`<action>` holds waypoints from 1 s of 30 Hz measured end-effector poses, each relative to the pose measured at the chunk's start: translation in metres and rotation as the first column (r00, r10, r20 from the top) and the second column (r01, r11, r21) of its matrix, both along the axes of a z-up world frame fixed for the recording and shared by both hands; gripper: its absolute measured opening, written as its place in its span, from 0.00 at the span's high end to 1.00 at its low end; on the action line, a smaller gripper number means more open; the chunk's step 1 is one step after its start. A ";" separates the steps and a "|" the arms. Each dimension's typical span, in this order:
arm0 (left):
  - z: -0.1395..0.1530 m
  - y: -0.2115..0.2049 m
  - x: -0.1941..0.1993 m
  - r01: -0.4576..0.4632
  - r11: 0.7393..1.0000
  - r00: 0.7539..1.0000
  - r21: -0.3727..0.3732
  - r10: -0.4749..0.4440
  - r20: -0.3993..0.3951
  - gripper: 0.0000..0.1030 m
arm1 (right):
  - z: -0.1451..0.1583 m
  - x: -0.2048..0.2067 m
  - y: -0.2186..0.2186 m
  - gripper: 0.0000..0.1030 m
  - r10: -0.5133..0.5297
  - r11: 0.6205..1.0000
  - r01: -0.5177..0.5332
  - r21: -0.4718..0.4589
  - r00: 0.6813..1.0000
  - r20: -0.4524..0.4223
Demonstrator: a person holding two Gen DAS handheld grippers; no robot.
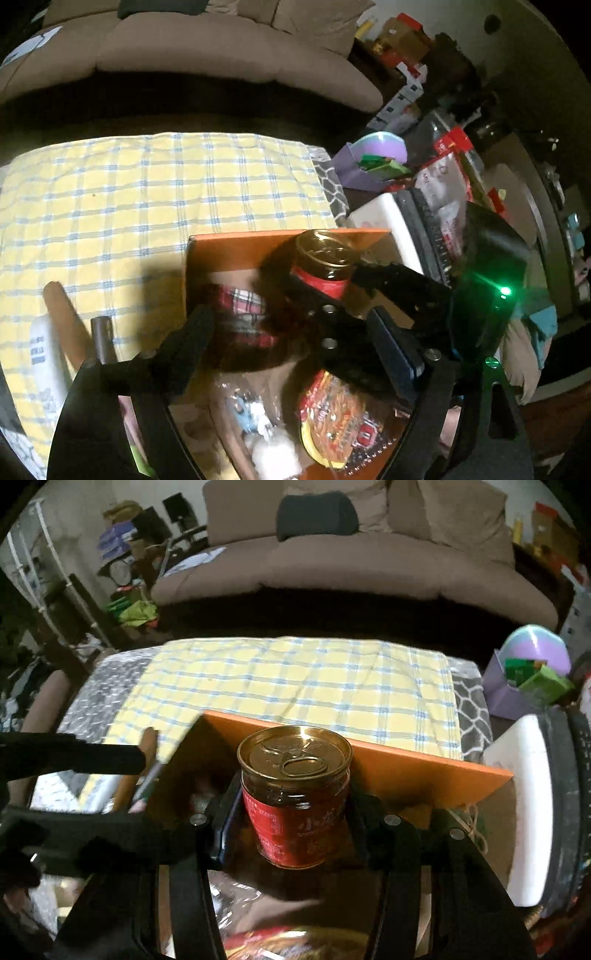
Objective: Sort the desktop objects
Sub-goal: 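Carry the jar with the right gripper over the orange box, then lower the jar into the orange box and open the right gripper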
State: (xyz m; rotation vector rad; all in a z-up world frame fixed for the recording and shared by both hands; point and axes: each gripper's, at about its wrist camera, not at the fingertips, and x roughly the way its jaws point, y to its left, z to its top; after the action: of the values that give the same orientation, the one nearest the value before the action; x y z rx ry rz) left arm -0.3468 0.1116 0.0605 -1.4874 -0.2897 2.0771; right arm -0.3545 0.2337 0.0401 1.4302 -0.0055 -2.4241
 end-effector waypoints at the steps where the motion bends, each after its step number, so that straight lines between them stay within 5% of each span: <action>1: -0.002 0.002 -0.001 0.001 1.000 1.000 -0.002 -0.001 0.000 0.15 | -0.007 -0.005 0.002 0.54 -0.006 1.000 0.006 -0.003 1.000 0.026; 7: -0.005 -0.001 0.002 -0.003 1.000 1.000 -0.010 0.003 0.008 0.15 | -0.018 -0.012 0.010 0.51 -0.023 1.000 0.024 -0.001 0.997 0.070; 11: -0.006 -0.010 0.004 -0.023 1.000 1.000 -0.014 0.023 0.015 0.15 | -0.021 -0.006 0.006 0.60 0.003 1.000 -0.005 0.015 0.994 0.108; 15: -0.005 -0.014 0.004 -0.031 0.999 0.999 -0.016 0.031 0.017 0.15 | -0.022 -0.004 -0.005 0.60 0.031 0.994 -0.041 0.100 0.995 0.098; 19: -0.004 -0.019 0.002 -0.043 0.999 0.999 -0.005 0.043 0.018 0.15 | -0.024 -0.016 -0.024 0.34 0.051 0.974 -0.065 0.217 0.996 0.073; 20: -0.004 -0.022 0.002 -0.047 0.999 0.999 -0.001 0.047 0.020 0.15 | -0.026 -0.019 -0.028 0.34 0.057 0.969 -0.073 0.235 0.996 0.073; 22: -0.006 -0.027 0.000 -0.058 0.998 0.998 0.001 0.058 0.029 0.15 | -0.031 -0.025 -0.031 0.35 0.057 0.970 -0.079 0.230 0.993 0.101; 24: -0.010 -0.031 -0.002 -0.071 0.997 0.997 0.003 0.071 0.044 0.15 | -0.035 -0.027 -0.029 0.53 0.049 0.975 -0.074 0.209 0.991 0.124; 30: -0.014 -0.037 0.002 -0.067 0.997 0.997 0.024 0.066 0.042 0.15 | -0.008 -0.013 -0.010 0.54 0.042 0.993 -0.042 0.108 0.999 0.002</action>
State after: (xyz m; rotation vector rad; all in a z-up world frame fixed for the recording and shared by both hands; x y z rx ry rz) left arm -0.3447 0.0749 0.0468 -1.5263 -0.3852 2.0882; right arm -0.3673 0.2239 0.0319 1.4607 0.1570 -2.4230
